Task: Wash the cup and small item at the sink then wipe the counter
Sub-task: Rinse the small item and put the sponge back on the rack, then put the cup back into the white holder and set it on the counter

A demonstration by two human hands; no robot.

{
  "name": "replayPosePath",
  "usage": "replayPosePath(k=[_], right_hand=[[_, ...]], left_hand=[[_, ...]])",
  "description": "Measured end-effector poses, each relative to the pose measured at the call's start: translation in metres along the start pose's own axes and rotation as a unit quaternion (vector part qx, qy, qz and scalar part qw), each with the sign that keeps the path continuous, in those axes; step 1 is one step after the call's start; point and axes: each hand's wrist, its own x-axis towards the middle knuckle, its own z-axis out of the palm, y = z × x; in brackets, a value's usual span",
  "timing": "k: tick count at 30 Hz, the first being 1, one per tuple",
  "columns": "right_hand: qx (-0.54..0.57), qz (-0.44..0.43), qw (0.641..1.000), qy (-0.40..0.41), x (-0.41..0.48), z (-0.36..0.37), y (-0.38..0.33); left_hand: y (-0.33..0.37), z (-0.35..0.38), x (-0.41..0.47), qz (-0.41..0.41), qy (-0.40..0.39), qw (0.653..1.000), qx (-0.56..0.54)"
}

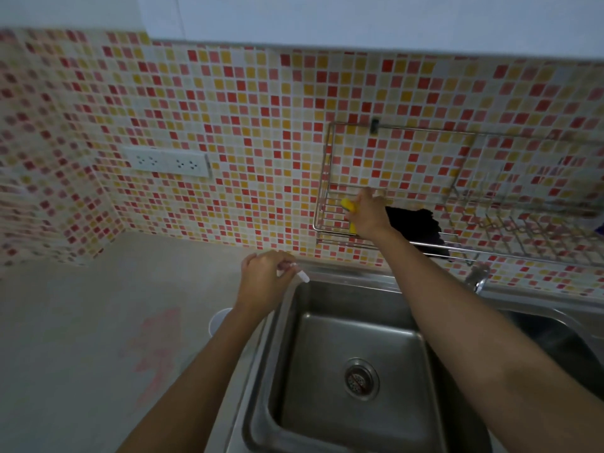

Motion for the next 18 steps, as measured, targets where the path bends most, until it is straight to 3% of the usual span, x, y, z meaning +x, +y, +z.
replayPosePath(k=[7, 11, 13, 16, 18], right_hand=[[-0.009, 0.003, 1.000, 0.018, -0.001, 0.006, 0.004], [-0.024, -0.107, 0.969, 0.219, -0.055, 0.039, -0.003], [0.044, -0.173, 0.953, 0.244, -0.097, 0.078, -0.005], [0.151, -0.167, 0.959, 0.172, -0.152, 0.148, 0.001], [0.171, -0.128, 0.976, 0.049, -0.174, 0.189, 0.004]], left_hand=[[-0.037, -0.017, 0.002, -0.008, 0.003, 1.000, 0.002], [-0.075, -0.035, -0.009, -0.024, 0.013, 0.999, 0.031], [-0.099, -0.043, -0.020, -0.045, 0.003, 0.998, 0.052], [-0.130, -0.049, -0.038, -0.067, -0.021, 0.994, 0.081], [-0.145, -0.049, -0.048, -0.071, -0.040, 0.993, 0.086]])
